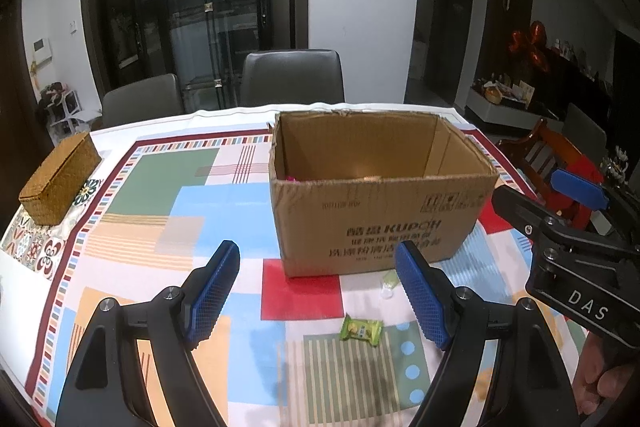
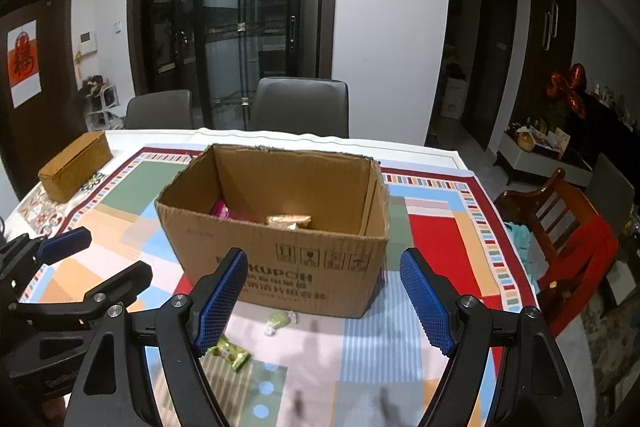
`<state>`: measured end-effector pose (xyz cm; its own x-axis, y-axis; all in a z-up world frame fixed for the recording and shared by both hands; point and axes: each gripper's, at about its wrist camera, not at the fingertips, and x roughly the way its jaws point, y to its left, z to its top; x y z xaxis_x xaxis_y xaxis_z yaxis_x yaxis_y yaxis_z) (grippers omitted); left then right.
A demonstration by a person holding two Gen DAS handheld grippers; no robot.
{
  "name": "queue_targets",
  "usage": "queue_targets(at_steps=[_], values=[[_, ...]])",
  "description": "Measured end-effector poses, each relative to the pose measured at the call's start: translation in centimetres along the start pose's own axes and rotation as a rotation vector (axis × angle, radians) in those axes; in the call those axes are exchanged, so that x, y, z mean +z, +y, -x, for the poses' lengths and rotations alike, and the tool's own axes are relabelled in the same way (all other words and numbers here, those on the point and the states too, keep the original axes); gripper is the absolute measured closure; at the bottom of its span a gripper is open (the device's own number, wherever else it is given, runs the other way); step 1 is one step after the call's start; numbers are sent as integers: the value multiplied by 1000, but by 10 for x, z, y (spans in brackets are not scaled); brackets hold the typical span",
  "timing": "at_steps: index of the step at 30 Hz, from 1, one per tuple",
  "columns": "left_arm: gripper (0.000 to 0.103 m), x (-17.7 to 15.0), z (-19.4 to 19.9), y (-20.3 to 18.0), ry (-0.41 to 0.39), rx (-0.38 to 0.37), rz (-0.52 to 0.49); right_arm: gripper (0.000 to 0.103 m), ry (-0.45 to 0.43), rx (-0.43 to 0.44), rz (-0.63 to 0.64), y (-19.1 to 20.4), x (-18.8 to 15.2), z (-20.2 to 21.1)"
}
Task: Organize snacks
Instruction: 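Withdraw both open tools from the box toward the remaining snacks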
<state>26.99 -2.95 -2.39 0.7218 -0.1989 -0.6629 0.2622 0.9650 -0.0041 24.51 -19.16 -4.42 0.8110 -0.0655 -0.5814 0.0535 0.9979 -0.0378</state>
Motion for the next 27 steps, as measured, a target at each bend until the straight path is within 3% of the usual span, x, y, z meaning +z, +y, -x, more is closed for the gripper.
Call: queue_targets(at_steps=[11,27], values=[[23,-32,-10,-6,33,-10,-18,24,13,11,27,1,-22,-9],[23,-65,-49,-16,148,-44,-30,24,118,17,24,-1,-60,-46]])
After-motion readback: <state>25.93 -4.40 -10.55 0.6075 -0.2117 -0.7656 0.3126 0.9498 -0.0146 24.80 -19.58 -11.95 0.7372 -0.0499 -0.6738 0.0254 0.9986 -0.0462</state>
